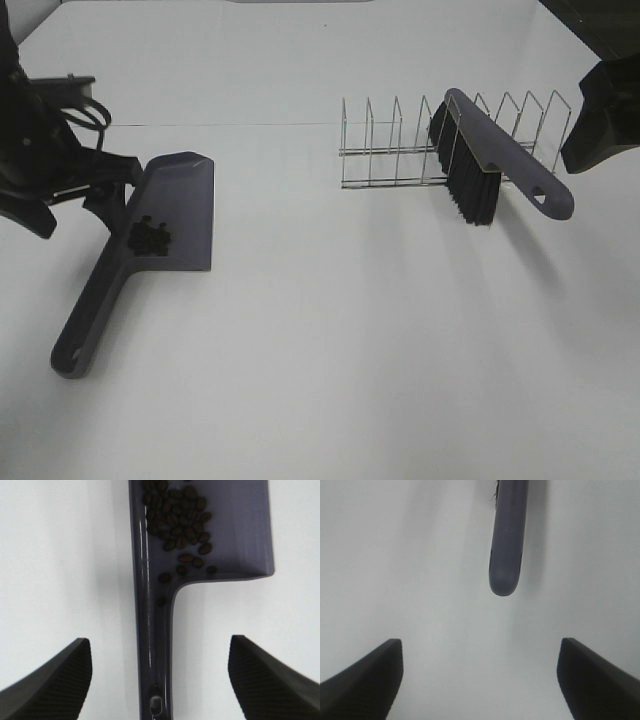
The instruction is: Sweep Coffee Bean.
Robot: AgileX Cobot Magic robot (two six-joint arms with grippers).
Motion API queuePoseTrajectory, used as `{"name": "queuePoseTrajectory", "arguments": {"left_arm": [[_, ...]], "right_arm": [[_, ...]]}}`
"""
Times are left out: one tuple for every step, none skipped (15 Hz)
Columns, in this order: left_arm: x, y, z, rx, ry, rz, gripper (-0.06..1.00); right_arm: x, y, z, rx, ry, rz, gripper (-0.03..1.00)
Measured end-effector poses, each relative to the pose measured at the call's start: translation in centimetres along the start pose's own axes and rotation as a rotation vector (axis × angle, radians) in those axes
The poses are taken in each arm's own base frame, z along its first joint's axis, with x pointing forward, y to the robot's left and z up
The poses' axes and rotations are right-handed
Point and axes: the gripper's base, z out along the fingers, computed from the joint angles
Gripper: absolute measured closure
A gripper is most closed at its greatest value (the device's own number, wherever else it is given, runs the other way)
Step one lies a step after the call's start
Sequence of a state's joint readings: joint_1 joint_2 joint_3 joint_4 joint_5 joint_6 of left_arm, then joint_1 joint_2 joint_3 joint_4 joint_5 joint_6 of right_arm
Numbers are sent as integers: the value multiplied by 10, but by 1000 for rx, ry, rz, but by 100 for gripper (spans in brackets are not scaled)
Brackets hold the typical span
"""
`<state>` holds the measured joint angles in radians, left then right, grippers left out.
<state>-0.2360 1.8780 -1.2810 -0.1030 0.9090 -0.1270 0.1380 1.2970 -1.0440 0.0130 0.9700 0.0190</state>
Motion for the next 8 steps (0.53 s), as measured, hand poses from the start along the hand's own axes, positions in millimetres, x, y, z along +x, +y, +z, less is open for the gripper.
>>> {"name": "queuePoseTrajectory", "arguments": {"left_arm": [[2, -1, -21, 7, -49, 7, 25], [5, -2, -42, 13, -95, 13, 25], [9, -2, -59, 15, -134, 22, 25], [11, -2, -66, 15, -151, 25, 25], [16, -1, -82, 4, -183, 42, 25], [27, 2, -107, -28, -218, 66, 25], [32, 4, -117, -46, -227, 76, 25], [35, 4, -122, -45, -235, 76, 25]], "right_arm": [[1, 0, 0, 0, 10, 0, 18], [2, 0, 0, 0, 18, -3, 18], [2, 0, 0, 0, 23, -7, 18], [2, 0, 0, 0, 25, -9, 18], [3, 0, 0, 0, 34, -10, 18], [4, 0, -1, 0, 41, -37, 18], [4, 0, -2, 0, 37, -57, 18], [5, 0, -5, -1, 30, -67, 18]]}}
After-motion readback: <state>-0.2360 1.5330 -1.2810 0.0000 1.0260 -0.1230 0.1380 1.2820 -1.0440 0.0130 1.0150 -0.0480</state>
